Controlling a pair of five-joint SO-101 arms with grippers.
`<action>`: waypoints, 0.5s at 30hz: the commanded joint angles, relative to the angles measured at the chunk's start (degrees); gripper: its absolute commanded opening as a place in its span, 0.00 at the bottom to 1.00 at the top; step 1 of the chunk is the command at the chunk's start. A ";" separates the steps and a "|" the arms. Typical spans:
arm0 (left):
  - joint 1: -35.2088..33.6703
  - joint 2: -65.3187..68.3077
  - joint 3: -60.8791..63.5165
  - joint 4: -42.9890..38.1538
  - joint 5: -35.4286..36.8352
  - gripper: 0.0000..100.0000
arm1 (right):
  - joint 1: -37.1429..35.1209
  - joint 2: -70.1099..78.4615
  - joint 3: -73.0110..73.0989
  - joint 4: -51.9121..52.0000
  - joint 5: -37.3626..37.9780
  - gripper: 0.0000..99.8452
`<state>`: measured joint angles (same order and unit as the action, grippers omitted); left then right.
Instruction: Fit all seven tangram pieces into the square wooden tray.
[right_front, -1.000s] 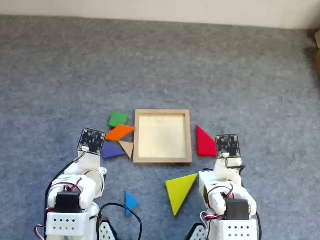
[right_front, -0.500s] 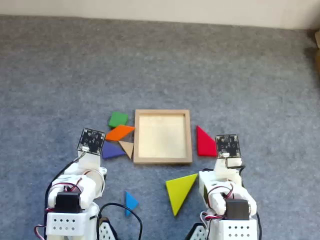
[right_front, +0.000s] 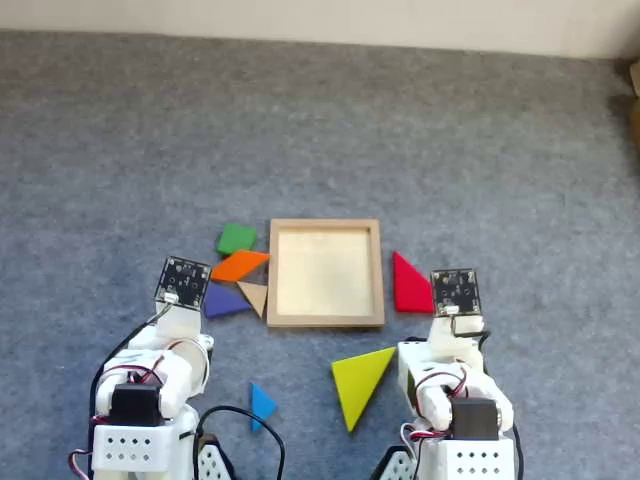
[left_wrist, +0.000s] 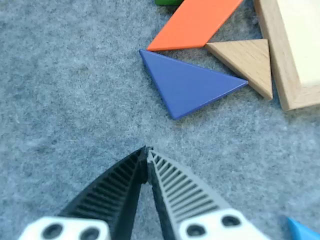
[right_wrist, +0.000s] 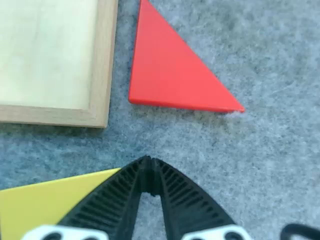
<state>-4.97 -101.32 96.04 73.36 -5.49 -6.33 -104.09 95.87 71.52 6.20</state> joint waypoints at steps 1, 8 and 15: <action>0.66 -1.10 1.27 0.18 -0.53 0.01 | 0.31 -1.10 6.02 0.22 -0.26 0.01; 0.66 -1.10 1.27 0.18 -0.53 0.01 | 0.48 -1.10 5.93 0.04 -0.18 0.01; 0.66 -1.10 1.27 0.18 -0.53 0.01 | 2.59 -1.19 2.24 -2.86 -0.44 0.01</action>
<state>-4.97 -101.32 96.04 73.36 -5.49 -5.19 -104.09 95.87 71.43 6.20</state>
